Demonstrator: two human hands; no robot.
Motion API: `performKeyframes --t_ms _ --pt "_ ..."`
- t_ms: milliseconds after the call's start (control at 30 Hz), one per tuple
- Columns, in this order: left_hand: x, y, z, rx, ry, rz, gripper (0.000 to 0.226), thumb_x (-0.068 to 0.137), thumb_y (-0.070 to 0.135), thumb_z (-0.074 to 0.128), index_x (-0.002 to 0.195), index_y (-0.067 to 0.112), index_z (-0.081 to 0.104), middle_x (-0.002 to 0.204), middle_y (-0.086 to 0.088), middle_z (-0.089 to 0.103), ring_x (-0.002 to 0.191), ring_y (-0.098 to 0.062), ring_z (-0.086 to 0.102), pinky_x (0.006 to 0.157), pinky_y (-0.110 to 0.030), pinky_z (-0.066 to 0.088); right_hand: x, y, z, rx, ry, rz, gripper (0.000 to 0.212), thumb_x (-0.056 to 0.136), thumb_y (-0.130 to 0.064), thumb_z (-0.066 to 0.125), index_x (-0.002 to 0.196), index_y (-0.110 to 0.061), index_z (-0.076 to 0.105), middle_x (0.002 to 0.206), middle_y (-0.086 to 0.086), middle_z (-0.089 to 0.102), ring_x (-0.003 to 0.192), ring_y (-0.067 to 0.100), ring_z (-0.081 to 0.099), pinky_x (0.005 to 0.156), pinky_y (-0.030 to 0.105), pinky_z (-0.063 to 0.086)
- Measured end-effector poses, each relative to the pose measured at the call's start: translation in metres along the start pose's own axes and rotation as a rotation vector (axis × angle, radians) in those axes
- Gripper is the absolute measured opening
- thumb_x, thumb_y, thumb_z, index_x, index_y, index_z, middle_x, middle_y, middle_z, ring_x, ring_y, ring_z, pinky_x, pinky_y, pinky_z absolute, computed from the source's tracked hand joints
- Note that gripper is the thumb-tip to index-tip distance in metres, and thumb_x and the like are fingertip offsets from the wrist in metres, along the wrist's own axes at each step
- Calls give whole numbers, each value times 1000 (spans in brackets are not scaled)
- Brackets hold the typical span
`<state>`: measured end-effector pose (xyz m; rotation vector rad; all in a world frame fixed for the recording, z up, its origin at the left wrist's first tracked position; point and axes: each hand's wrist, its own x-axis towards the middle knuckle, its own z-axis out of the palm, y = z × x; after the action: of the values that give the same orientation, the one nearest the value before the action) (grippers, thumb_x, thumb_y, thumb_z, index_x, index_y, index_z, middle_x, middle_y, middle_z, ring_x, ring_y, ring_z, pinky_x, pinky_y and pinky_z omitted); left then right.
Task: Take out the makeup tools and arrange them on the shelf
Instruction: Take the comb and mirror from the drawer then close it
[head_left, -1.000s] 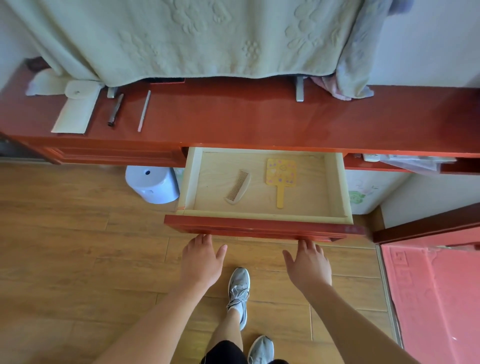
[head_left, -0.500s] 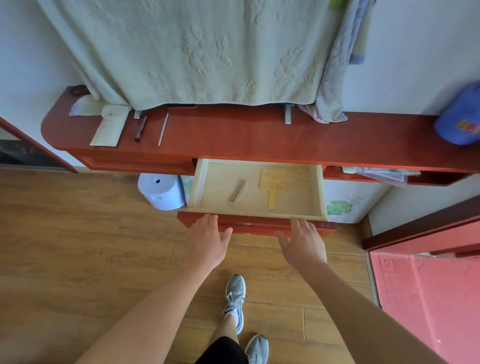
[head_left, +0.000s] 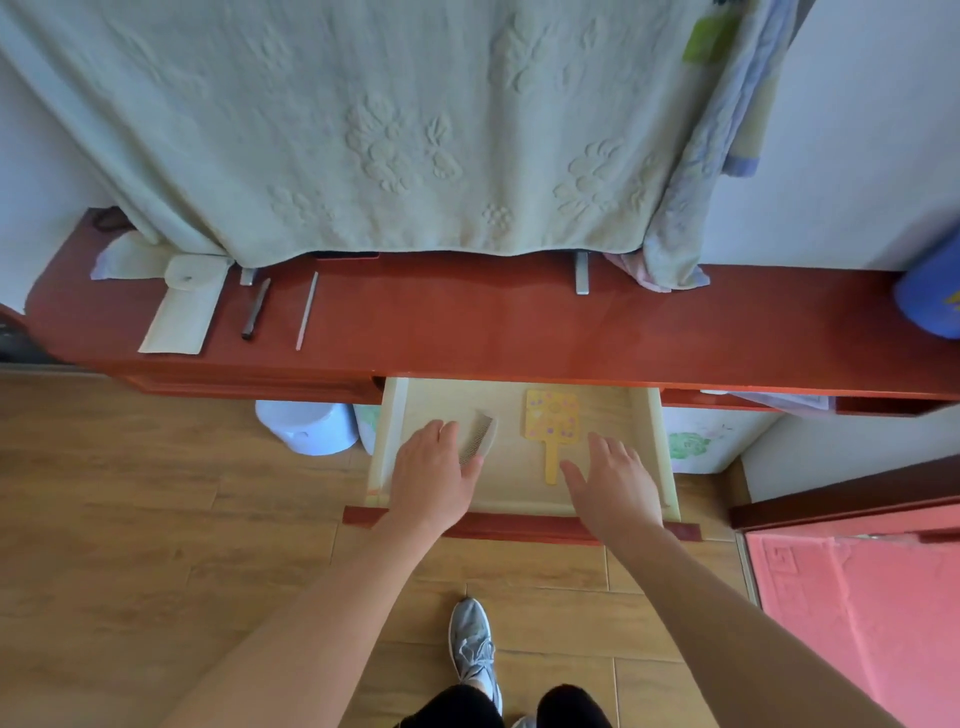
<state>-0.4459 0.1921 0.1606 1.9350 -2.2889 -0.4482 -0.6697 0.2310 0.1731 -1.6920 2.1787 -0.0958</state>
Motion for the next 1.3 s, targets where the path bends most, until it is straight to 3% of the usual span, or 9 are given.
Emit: performKeyframes --t_ms 333,567,733,967,1300 --pt "59 -1 41 -46 -136 -83 48 96 46 51 133 15 48 125 -3 57 113 -26 54 90 -38 47 66 7 31 57 -119 11 54 96 -45 46 142 -16 38 131 5 50 118 26 46 90 37 46" --pt "84 4 78 -76 -226 -212 57 89 48 63 133 15 46 120 -4 55 111 -26 52 84 -36 48 100 12 63 51 -222 -12 55 95 -41 50 142 -16 34 123 12 50 111 32 48 85 37 44" --pt "87 2 93 -69 -274 -231 58 85 37 69 134 18 45 119 -3 50 110 -26 50 79 -38 50 110 11 74 66 -269 7 63 93 -42 54 146 -18 29 125 12 49 112 33 49 84 37 45" --pt "89 -2 99 -111 -283 -227 61 86 30 68 141 20 42 122 -5 51 110 -27 53 84 -38 50 109 12 86 83 -294 63 69 90 -40 57 148 -21 26 122 12 49 106 35 54 83 38 47" --pt "91 -5 98 -196 -288 -290 59 82 23 65 138 25 45 115 -4 55 111 -27 53 88 -38 49 106 3 87 244 -240 208 66 82 -16 54 145 -27 36 109 8 51 87 32 57 75 32 46"
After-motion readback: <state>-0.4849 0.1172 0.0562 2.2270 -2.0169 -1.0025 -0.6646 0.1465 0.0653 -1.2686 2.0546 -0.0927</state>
